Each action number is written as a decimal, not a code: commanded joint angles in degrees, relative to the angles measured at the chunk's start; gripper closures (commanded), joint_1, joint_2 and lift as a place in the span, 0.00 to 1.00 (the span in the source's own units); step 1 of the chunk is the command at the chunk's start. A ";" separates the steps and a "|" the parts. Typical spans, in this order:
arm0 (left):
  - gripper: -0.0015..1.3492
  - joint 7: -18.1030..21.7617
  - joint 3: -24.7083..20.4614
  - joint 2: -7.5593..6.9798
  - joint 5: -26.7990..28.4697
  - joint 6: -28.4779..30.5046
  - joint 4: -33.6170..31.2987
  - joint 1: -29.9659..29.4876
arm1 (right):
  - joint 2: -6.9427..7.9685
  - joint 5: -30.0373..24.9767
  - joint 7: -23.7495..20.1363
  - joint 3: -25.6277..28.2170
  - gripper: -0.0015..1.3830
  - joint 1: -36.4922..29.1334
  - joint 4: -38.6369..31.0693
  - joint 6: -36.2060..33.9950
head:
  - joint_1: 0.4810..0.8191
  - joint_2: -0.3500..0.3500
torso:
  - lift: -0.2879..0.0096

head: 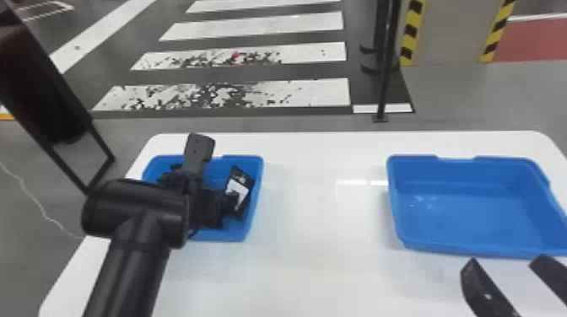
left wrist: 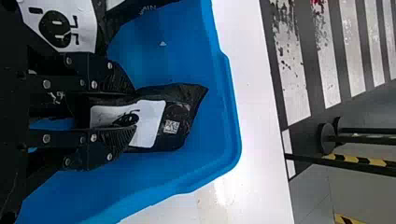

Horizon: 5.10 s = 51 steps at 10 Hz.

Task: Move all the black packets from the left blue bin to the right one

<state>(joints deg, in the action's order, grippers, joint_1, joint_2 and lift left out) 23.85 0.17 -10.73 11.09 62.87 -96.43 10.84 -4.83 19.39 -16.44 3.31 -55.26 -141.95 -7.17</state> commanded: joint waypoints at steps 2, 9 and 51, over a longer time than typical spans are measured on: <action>0.91 0.94 0.63 0.09 0.91 -3.81 -0.81 -0.71 | 0.00 0.60 -0.09 0.00 0.08 -0.14 0.14 0.00 | 0.63 0.71 | 0.50; 0.89 9.55 -10.68 0.18 -14.97 -2.40 -32.88 -21.10 | -0.79 3.57 -7.56 0.57 0.08 8.72 6.46 -4.78 | 0.63 0.76 | 0.50; 0.12 8.93 -11.94 4.22 -36.23 -9.15 -40.75 -37.83 | -4.13 -3.85 -3.43 17.71 0.08 38.67 25.87 -22.36 | 0.63 0.06 | 0.50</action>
<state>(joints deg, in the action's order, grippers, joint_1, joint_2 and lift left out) 32.84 -11.09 -6.86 -25.33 54.83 -136.47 -26.16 -10.05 17.03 -20.08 20.86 -13.36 -111.49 -31.01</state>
